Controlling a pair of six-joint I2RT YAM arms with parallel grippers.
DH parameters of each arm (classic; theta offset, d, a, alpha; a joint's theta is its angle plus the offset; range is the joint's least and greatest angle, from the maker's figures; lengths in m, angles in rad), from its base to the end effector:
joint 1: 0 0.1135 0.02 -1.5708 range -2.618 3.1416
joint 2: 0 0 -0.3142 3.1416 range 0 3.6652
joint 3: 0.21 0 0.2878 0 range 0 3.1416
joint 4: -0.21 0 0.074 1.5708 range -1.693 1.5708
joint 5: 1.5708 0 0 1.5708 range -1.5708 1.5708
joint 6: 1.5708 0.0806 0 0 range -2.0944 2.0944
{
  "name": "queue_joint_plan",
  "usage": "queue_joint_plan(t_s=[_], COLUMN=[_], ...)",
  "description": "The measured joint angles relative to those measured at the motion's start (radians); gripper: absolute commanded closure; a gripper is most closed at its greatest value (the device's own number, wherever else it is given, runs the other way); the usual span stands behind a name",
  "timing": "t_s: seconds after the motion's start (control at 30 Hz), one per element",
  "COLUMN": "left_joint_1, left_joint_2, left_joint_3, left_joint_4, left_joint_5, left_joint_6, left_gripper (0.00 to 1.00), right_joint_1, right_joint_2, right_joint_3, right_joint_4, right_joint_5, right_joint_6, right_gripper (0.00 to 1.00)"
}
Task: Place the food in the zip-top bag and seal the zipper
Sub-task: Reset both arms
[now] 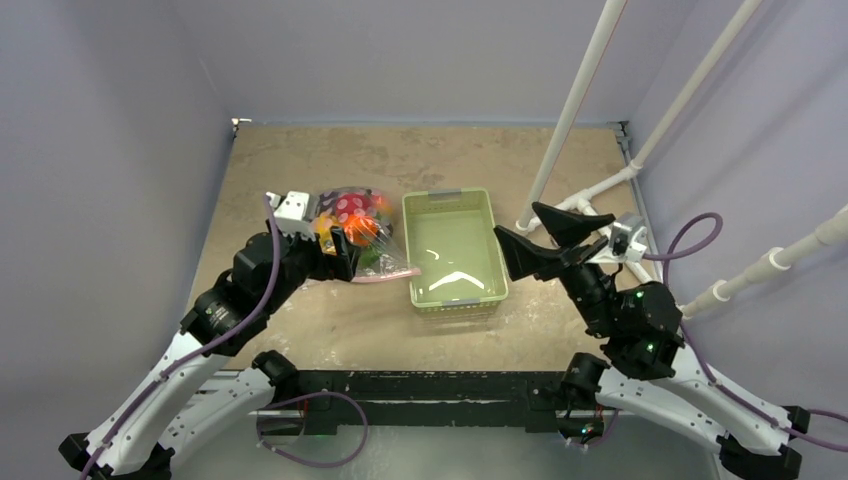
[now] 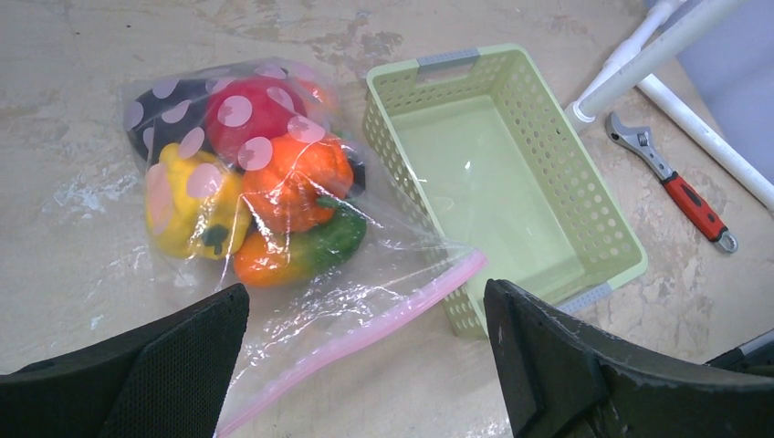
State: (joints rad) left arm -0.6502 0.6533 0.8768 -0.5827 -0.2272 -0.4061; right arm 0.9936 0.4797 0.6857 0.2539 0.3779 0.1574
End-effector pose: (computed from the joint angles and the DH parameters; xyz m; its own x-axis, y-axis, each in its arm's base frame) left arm 0.1499 -0.0912 0.3717 -0.4237 -0.1613 -0.8913 0.2771 0.9138 -0.2971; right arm 0.1002 0.0994 0.4409 0.1454 0.4903 -0.8593 -0.6290 0.7162 0.3022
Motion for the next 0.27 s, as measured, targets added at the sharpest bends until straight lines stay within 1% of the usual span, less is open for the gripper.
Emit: queue_joint_plan(t_s=[0.27], left_joint_1=[0.000], left_joint_2=[-0.015], left_joint_3=[-0.012], left_joint_4=[0.042], left_joint_5=[-0.031], left_joint_6=[-0.023], left_gripper=[0.01], right_joint_1=[0.000], right_joint_2=[-0.029], right_joint_3=[0.000], right_joint_4=[-0.013], right_joint_5=[0.006], right_joint_6=[0.002], right_gripper=[0.01])
